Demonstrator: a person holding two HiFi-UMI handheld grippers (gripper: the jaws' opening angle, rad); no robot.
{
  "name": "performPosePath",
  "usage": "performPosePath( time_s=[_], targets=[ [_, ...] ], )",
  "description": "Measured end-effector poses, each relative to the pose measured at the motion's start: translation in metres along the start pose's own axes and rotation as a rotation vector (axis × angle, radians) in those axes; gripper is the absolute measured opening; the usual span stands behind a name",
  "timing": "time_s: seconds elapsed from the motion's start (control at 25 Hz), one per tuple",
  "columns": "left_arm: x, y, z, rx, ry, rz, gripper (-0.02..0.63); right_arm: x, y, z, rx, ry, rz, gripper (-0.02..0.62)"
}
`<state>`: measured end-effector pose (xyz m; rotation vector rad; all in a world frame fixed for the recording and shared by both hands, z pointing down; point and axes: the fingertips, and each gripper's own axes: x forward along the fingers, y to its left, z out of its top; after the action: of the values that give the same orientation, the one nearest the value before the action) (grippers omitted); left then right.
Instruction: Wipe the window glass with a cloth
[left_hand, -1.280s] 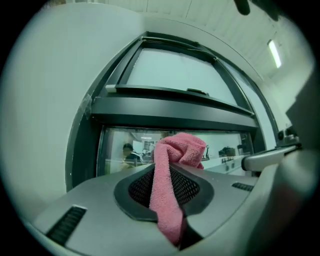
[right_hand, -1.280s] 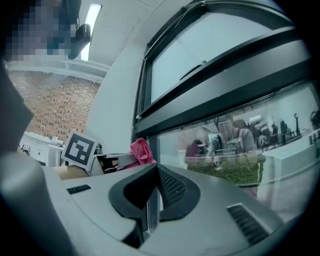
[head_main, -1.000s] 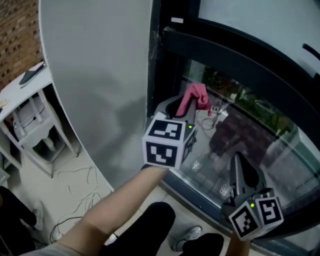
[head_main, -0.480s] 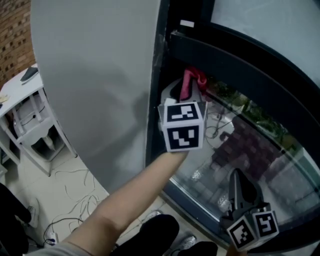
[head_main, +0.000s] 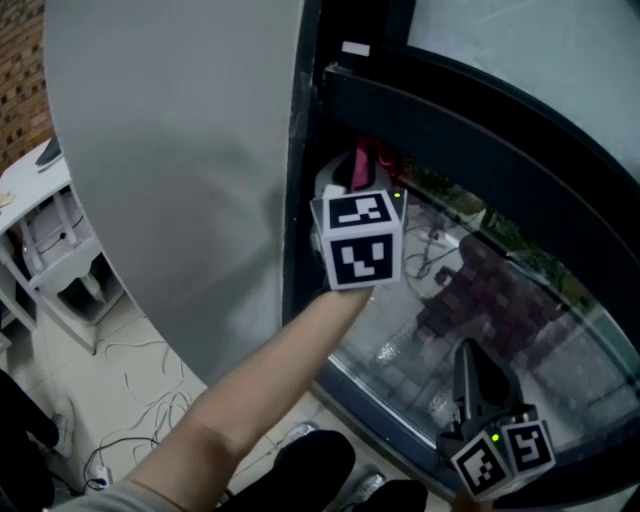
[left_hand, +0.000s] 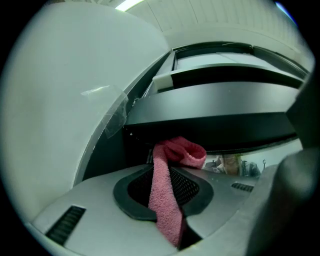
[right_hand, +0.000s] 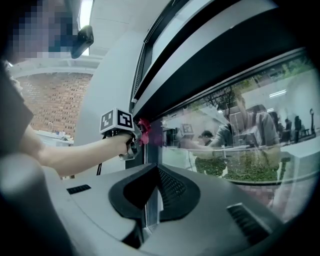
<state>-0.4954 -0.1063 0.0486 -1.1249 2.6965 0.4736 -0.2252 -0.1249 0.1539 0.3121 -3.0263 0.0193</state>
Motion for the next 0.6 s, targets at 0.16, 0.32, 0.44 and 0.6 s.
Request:
performPosePath(
  time_s=[0.16, 0.32, 0.44, 0.6],
  targets=[
    [-0.004, -0.011, -0.004, 0.01, 0.003, -0.056, 0.058, -0.003, -0.003, 0.001, 0.007, -0.006, -0.008, 0.005],
    [-0.012, -0.028, -0.008, 0.021, 0.018, -0.12, 0.058, -0.01, -0.003, -0.001, 0.008, -0.005, -0.025, 0.005],
    [-0.023, -0.046, -0.014, 0.016, 0.038, -0.174, 0.058, -0.022, -0.007, -0.002, 0.014, -0.006, -0.049, 0.005],
    [-0.038, -0.073, -0.022, 0.015, 0.056, -0.238, 0.058, -0.039, -0.012, 0.001, 0.012, -0.011, -0.078, 0.005]
  ],
)
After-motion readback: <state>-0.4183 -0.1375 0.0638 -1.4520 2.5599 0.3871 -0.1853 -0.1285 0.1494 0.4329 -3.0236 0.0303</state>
